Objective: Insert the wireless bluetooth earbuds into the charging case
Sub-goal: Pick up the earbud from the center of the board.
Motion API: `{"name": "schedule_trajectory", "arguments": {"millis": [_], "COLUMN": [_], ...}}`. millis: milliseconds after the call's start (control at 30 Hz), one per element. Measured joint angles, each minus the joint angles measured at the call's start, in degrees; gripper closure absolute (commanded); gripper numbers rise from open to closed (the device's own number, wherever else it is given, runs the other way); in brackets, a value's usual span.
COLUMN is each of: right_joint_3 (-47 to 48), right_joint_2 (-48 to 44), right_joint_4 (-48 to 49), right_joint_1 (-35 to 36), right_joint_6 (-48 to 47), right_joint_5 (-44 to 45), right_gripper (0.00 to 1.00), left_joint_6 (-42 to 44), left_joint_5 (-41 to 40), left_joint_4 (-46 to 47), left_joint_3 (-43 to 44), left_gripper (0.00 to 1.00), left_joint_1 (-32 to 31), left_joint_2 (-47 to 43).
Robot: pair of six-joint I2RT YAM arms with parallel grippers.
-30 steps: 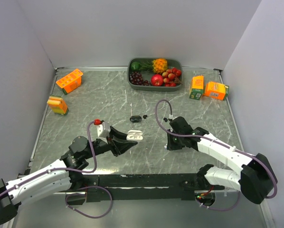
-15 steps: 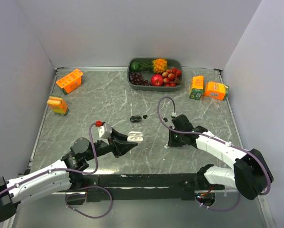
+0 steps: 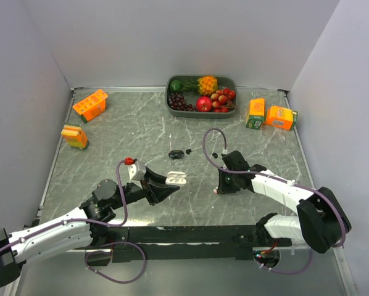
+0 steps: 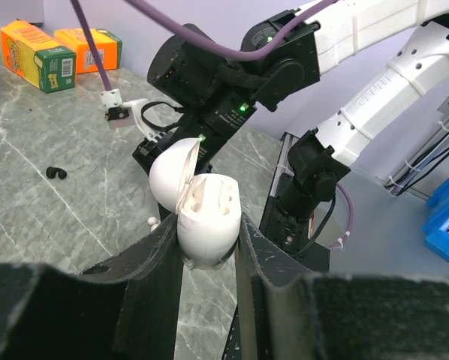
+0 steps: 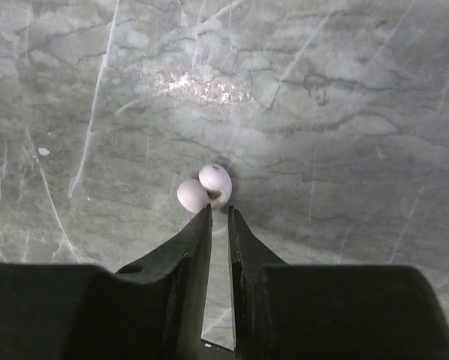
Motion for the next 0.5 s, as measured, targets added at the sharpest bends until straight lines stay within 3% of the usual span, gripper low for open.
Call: {"name": "schedule_trajectory", "arguments": {"millis": [500], "right_joint_3": [0.68], "right_joint_2": [3.87], "right_joint_4": [3.5], "right_joint_1": [-0.26], "right_joint_6": [0.07], "right_joint_5": [-4.46], "right_gripper": [0.71], "left_joint_6": [0.02], "left_joint_5": [-0.61], "left_joint_4": [-0.07], "left_joint_3": [-0.11], "left_gripper": [0.99], "left_joint_1": [-0.7], "left_joint_2": [0.48]}}
